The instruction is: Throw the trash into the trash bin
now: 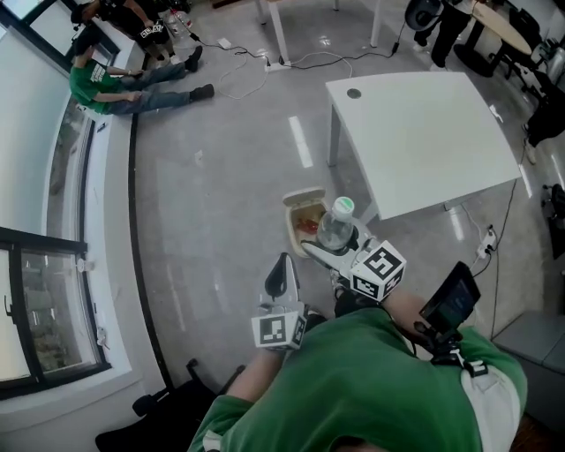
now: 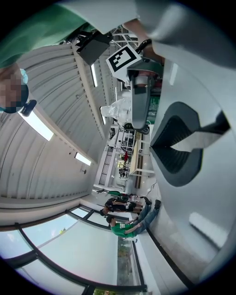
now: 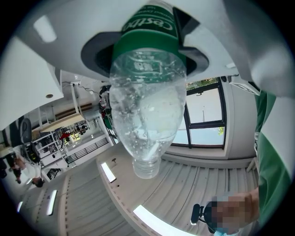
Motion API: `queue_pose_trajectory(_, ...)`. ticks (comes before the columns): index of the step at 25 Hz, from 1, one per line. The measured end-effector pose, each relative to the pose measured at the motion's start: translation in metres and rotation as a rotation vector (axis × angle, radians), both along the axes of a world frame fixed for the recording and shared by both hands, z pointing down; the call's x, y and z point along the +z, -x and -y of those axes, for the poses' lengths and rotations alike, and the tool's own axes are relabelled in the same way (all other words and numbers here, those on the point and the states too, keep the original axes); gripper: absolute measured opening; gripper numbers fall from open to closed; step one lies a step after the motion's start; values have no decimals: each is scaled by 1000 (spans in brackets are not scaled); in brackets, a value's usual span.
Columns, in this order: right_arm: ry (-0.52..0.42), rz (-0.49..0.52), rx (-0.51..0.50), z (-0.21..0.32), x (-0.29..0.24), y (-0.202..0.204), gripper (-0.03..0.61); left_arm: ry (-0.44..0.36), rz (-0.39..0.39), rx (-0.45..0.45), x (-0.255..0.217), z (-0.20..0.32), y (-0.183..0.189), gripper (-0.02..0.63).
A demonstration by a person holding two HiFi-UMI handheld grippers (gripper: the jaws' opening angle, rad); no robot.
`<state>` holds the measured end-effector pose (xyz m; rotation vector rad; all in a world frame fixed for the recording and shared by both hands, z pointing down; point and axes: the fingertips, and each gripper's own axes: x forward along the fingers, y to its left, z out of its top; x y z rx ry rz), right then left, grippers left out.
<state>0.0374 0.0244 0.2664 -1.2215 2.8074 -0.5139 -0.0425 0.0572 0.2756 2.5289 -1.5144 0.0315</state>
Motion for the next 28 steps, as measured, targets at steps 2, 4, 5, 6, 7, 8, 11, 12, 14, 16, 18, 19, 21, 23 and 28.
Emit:
queue_pose_trajectory(2,13,7,-12,16,6,-8,325,11,9,-9,3,15,-10,6)
queue_pose_trajectory(4,29,12,-19,29,13,-18,325,26,22,-13,9,27,-21,6)
queue_pose_trajectory(5,37,15,-21,35,17,-23,325,34,29,-14,11,32,-25,6)
queue_pose_trajectory(6,46,19,-23,40,20,-27,325,41,35,-16,13,37,-30,6)
queue_pose_trajectory(7,54,22,-26,45,23,-30,325,47,39,-20,14,42,-33,6)
queue_pose_trajectory(8,63,23,-30,50,27,-34,325,51,40,-27,14,47,-35,6)
queue_pose_trajectory(11,83,20,-40,61,36,-42,325,52,43,-49,15,62,-42,6)
queue_pose_trajectory(12,87,17,-44,64,38,-45,325,52,43,-55,16,66,-45,6)
queue_pose_trajectory(14,94,7,-52,69,45,-48,325,58,44,-64,20,73,-49,6)
queue_pose_trajectory(16,101,-5,-58,73,52,-49,325,69,45,-68,26,77,-50,6)
queue_pose_trajectory(18,110,-18,-63,77,60,-46,325,82,40,-71,33,82,-48,6)
queue_pose_trajectory(19,113,-25,-66,80,63,-44,325,89,33,-72,37,85,-46,6)
queue_pose_trajectory(21,118,-43,-71,86,71,-40,325,103,24,-71,45,90,-43,6)
queue_pose_trajectory(23,122,-61,-76,94,81,-34,325,122,34,-72,54,96,-37,6)
queue_pose_trajectory(28,117,-110,-98,108,105,-17,325,169,73,-82,77,111,-19,6)
